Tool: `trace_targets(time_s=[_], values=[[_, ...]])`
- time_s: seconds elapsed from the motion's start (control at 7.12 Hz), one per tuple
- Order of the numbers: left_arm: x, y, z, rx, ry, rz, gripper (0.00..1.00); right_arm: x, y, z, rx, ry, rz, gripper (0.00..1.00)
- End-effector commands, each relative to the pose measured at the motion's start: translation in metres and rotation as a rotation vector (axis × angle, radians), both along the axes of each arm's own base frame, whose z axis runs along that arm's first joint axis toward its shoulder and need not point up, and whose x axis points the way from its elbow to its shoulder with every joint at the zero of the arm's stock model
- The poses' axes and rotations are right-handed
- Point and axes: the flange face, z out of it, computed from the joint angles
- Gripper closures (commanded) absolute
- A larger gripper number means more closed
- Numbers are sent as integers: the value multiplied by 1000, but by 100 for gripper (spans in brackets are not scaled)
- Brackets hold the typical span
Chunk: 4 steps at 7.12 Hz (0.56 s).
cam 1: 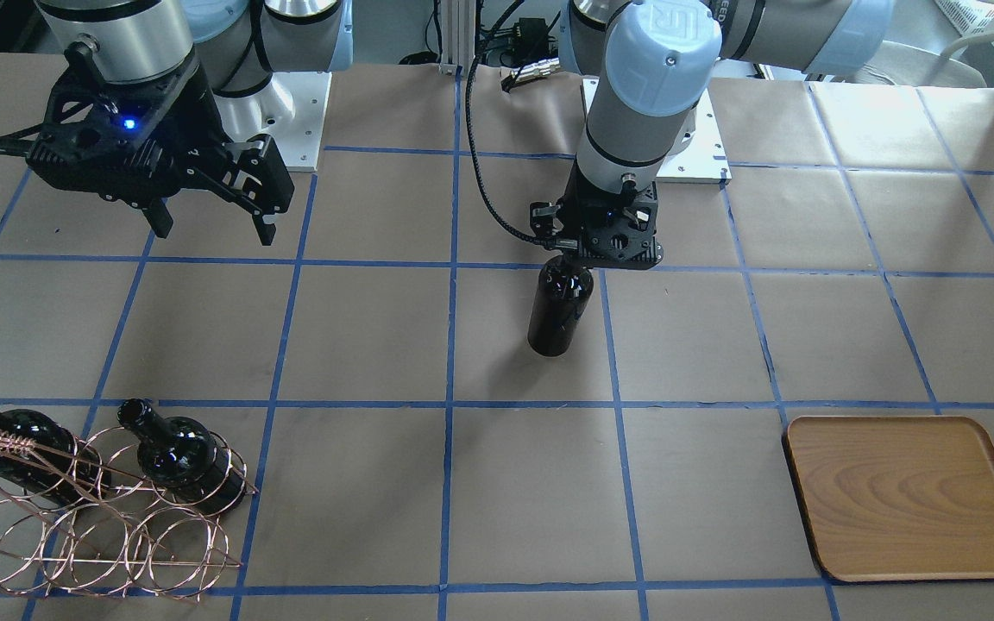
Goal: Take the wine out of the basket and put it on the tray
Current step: 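Carry the bottle with the left gripper over the wooden tray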
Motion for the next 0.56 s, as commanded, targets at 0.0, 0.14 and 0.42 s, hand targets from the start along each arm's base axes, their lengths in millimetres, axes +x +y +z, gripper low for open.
trace_targets(time_s=[0.0, 0.14, 0.42], values=[[20, -22, 38, -45, -45, -43, 100, 0, 0, -1, 5, 6, 54, 0], [51, -41, 53, -45, -39, -29, 100, 0, 0, -1, 5, 7, 62, 0], [135, -70, 78, -62, -27, -35, 100, 0, 0, -2, 6, 7, 61, 0]])
